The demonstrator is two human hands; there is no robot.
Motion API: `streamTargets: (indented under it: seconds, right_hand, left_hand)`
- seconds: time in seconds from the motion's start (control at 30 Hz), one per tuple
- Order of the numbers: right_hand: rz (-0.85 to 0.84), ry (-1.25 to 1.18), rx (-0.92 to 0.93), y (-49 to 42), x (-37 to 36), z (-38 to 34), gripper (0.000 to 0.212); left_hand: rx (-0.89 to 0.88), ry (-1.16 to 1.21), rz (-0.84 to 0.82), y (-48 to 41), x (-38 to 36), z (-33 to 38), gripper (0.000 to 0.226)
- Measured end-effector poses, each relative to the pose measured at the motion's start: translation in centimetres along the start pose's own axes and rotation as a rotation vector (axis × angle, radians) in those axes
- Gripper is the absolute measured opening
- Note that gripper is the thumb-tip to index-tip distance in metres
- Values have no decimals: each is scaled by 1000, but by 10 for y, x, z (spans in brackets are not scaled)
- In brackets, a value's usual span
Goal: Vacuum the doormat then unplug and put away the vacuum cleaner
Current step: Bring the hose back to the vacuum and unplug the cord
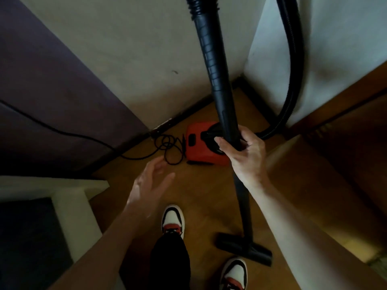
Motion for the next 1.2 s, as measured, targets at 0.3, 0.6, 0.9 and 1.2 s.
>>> streamTargets:
  seconds: [0.3, 0.6, 0.9, 1.2]
  right_hand:
    - [-31, -207, -79, -4, -39, -78, 16]
    - [86, -381, -73, -25, -78, -91, 22]
    - [47, -221, 80, -54, -97, -91, 15]
    - [-6, -179, 287, -65, -129, -74, 9]
  left_hand:
    - [-39, 26, 214, 60, 86, 38, 64]
    - [-92, 65, 470, 55, 156, 20, 57]
    - [-89, 173, 791, 18, 195, 5, 36]
    - [-113, 264, 1053, -20, 212, 6, 29]
Point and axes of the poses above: each hand's wrist, its own y-axis away from the middle knuckle, its own x-axis out of the back of the hand, z = x × y, the point moved 4 cm from there along -y, towards the middle knuckle, and after that the axes turned 11 degrees about -y, right-handed, at the moved point
